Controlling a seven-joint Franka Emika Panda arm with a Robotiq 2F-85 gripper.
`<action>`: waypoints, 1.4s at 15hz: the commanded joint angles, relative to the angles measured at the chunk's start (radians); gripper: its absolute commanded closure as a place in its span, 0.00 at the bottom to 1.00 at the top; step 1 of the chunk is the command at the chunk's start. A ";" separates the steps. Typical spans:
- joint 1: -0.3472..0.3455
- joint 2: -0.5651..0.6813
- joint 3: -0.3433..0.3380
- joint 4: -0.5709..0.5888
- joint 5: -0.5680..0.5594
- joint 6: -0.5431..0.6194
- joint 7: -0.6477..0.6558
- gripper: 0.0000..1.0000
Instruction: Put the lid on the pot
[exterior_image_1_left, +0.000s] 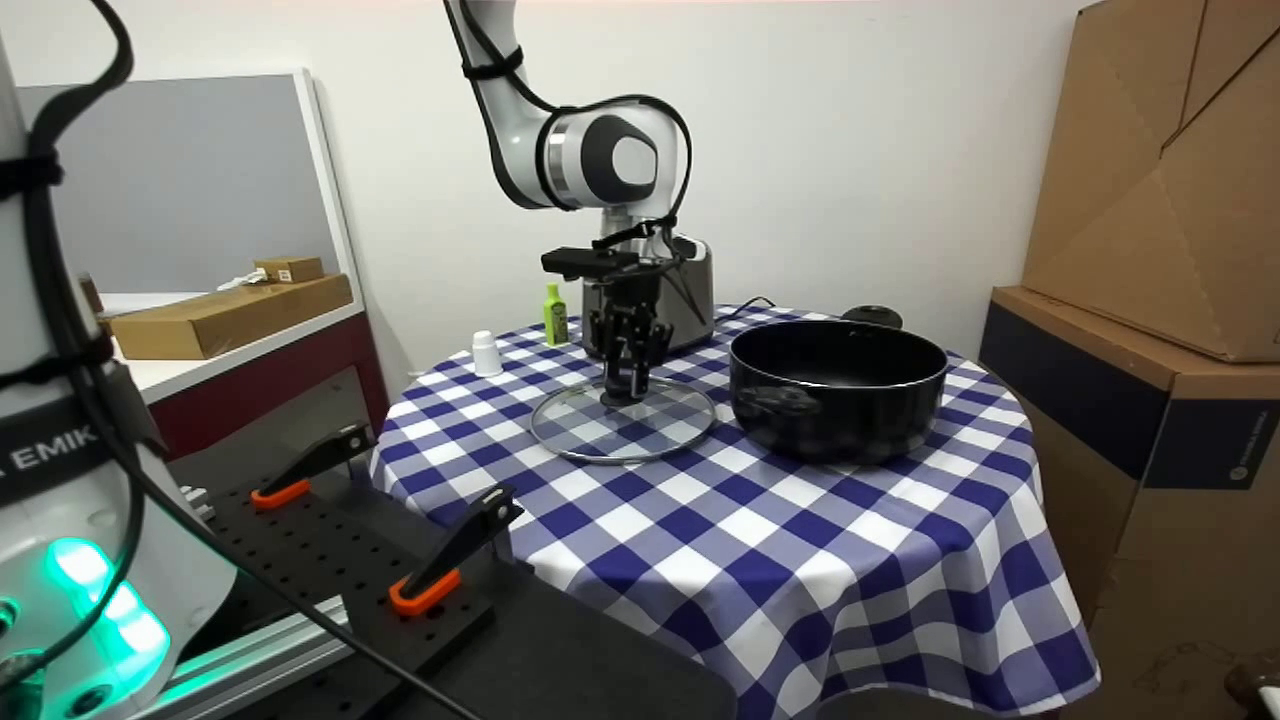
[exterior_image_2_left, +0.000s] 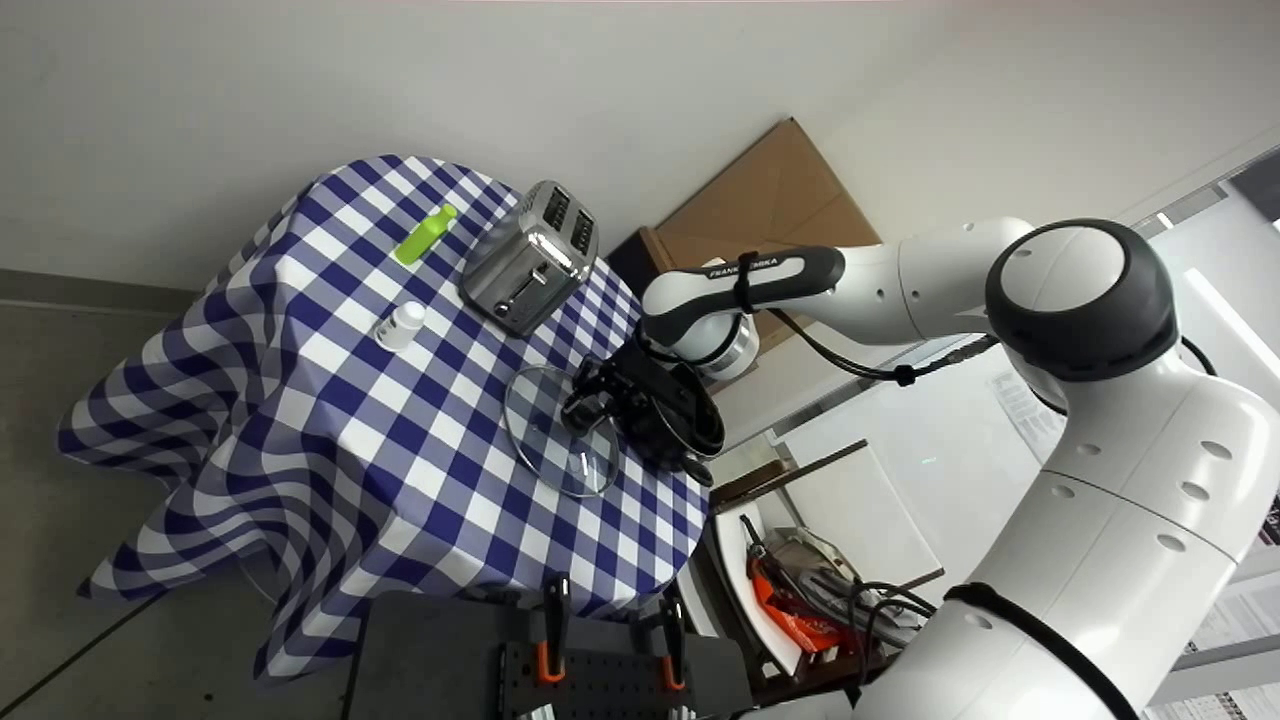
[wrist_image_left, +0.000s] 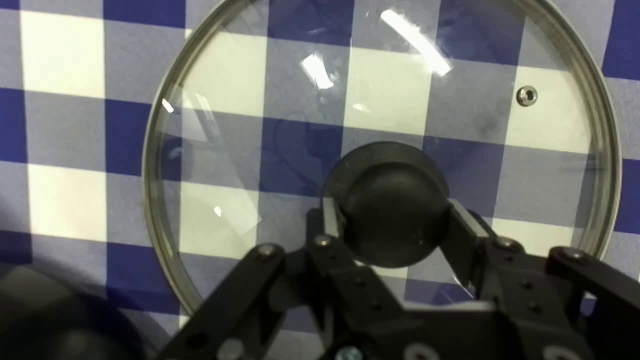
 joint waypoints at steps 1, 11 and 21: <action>-0.006 -0.075 -0.010 -0.039 -0.007 -0.089 0.007 0.75; -0.119 -0.363 -0.021 -0.055 0.025 -0.722 -0.148 0.75; -0.227 -0.410 -0.128 0.127 0.016 -0.757 -0.145 0.75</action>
